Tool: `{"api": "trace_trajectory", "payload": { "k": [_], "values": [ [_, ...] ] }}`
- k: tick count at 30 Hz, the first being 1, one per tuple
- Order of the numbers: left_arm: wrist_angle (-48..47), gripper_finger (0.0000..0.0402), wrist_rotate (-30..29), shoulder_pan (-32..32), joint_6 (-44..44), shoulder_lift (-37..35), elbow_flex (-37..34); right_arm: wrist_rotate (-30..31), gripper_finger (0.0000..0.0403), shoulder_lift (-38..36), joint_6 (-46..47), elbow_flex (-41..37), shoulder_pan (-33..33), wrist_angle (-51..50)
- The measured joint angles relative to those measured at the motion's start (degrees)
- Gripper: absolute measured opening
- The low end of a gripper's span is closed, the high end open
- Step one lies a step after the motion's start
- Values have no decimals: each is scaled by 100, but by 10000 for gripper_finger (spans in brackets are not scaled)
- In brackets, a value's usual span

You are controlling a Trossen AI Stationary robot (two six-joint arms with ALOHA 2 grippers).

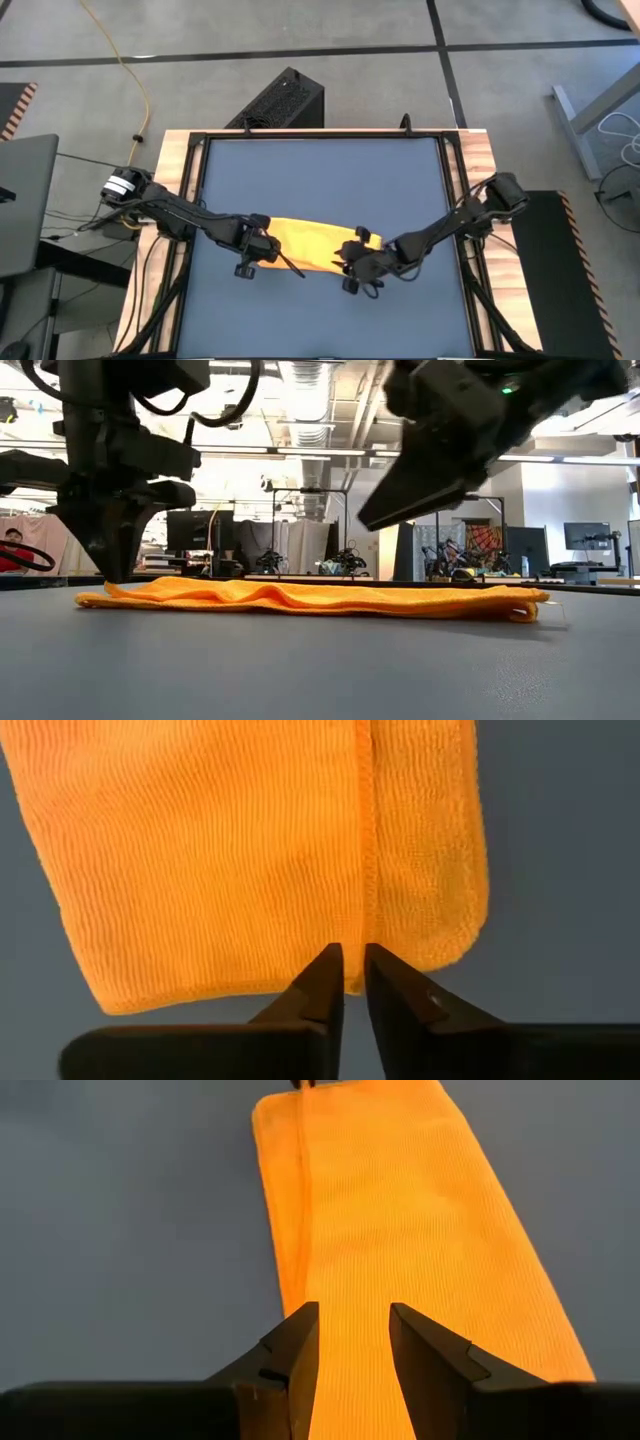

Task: Roll towel
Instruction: Fold the orange microfiber towel

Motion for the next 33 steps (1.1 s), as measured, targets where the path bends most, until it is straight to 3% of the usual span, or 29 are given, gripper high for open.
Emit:
{"api": "trace_trajectory", "payload": {
  "k": [7,13,22,33],
  "values": [
    [-3,100,-248,2,1,0,85,106,150,-100,148,-104,67,2],
    [-23,138,357,2,-159,-2,171,119,150,-93,148,-104,36,-1],
    [-64,144,149,4,-158,-2,184,-221,150,-93,184,-106,124,-344],
    [38,144,40,3,-158,-2,-81,-400,150,-98,916,-88,603,-1368]
  ]
}}
